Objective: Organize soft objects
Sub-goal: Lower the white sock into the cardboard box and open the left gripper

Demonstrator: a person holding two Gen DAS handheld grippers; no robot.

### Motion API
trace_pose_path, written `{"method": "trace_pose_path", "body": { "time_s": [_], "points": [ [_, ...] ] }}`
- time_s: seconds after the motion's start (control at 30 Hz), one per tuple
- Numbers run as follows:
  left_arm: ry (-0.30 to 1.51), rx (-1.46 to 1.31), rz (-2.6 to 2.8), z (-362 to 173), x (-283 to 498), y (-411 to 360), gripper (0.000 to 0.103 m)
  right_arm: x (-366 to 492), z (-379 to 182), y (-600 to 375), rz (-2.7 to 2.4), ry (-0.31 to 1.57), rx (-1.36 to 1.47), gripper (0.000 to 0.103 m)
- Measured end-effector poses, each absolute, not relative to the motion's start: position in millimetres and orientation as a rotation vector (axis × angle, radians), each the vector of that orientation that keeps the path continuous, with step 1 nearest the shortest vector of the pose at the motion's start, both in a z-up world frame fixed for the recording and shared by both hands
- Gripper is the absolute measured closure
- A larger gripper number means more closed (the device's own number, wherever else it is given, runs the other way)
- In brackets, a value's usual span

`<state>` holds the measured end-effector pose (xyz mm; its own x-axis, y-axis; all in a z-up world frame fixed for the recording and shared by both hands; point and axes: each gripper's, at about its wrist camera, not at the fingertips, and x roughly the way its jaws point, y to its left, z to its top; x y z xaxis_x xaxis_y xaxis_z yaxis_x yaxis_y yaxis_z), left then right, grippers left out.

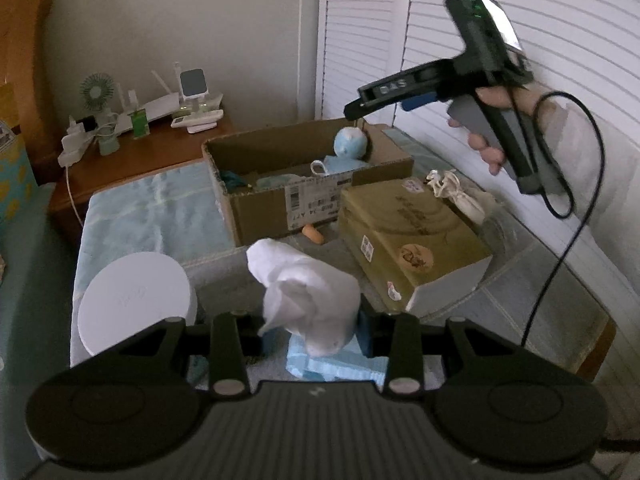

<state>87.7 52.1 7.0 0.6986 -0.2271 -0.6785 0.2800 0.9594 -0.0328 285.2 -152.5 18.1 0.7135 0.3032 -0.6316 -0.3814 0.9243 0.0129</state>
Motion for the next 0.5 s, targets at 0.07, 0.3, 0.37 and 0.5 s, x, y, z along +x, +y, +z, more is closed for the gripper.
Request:
{"method": "trace_pose_path", "body": {
  "time_s": [0.07, 0.3, 0.37, 0.5],
  "points": [
    [0.749, 0.074, -0.288, 8, 90, 51, 0.066, 274, 20, -158, 0.382, 0.662, -0.104, 0.000],
    [0.721, 0.088, -0.300, 20, 97, 48, 0.066, 227, 22, -168, 0.335, 0.687, -0.071, 0.000],
    [0.713, 0.095, -0.304, 24, 100, 47, 0.066, 209, 22, -170, 0.326, 0.693, -0.064, 0.000],
    [0.699, 0.123, -0.306, 32, 108, 43, 0.066, 172, 18, -172, 0.329, 0.702, -0.060, 0.000]
  ]
}}
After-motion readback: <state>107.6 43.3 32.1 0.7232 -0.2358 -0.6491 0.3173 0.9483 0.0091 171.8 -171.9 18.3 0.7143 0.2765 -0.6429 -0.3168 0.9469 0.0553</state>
